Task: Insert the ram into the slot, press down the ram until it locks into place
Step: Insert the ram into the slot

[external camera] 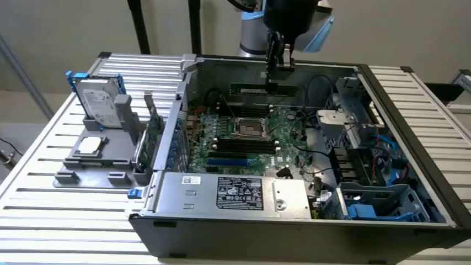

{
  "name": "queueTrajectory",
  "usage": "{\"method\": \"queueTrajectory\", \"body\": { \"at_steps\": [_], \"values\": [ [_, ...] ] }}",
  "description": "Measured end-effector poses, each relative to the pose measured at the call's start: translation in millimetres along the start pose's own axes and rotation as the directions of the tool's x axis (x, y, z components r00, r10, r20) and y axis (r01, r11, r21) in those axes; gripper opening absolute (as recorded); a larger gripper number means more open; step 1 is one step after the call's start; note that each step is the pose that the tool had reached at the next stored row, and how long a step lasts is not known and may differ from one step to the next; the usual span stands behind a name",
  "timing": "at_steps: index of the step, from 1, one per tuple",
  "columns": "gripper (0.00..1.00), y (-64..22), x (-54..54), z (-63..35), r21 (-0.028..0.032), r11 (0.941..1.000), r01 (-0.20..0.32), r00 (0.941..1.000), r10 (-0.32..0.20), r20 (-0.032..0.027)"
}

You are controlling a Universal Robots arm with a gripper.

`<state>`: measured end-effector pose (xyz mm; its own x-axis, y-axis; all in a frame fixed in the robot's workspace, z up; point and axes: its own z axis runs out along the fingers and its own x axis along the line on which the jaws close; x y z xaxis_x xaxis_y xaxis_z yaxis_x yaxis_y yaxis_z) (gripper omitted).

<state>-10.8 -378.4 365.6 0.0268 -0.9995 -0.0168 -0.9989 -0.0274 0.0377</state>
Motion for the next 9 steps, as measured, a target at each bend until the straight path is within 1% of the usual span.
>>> {"method": "queueTrajectory", "body": {
  "at_steps": [9],
  "values": [
    [0.13, 0.0, 0.0, 0.0, 0.0000, 1.0000, 0.000, 1.0000, 0.000, 0.0000]
  ]
}}
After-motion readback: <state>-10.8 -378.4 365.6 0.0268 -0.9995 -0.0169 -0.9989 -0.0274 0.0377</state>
